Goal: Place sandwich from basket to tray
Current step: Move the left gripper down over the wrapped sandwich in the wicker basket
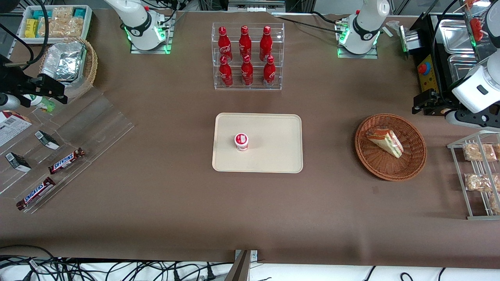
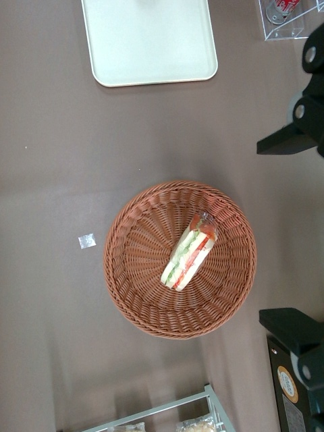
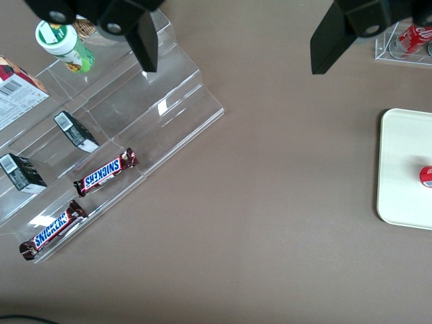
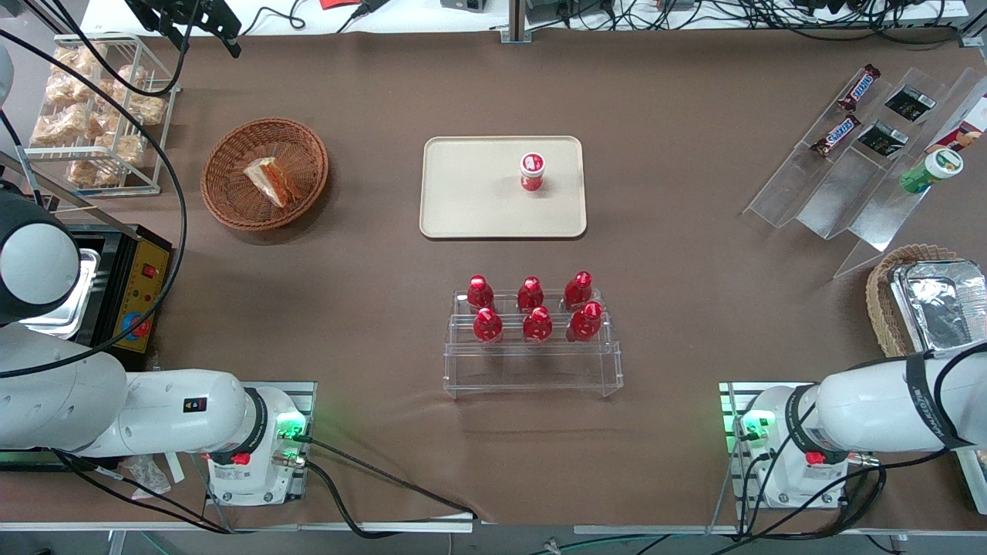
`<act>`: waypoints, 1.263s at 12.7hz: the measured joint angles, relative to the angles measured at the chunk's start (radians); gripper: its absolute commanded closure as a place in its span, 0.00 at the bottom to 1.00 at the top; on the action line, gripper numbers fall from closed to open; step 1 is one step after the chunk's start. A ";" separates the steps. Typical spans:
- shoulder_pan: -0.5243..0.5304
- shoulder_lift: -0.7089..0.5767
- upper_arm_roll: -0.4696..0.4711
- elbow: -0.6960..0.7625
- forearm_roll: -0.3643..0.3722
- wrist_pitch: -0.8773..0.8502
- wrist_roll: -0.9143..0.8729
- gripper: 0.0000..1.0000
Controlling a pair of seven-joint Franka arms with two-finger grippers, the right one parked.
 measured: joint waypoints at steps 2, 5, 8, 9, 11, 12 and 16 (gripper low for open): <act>0.001 0.000 0.002 0.000 0.000 0.000 0.000 0.00; 0.010 0.002 0.011 -0.001 0.000 -0.002 -0.009 0.00; 0.019 0.019 0.014 -0.013 0.006 0.000 -0.109 0.00; 0.019 0.026 0.014 -0.026 0.015 0.011 -0.156 0.00; 0.019 0.035 0.014 -0.090 0.022 0.080 -0.268 0.00; 0.019 0.035 0.014 -0.132 0.023 0.123 -0.321 0.00; 0.026 0.032 0.014 -0.294 0.024 0.274 -0.550 0.00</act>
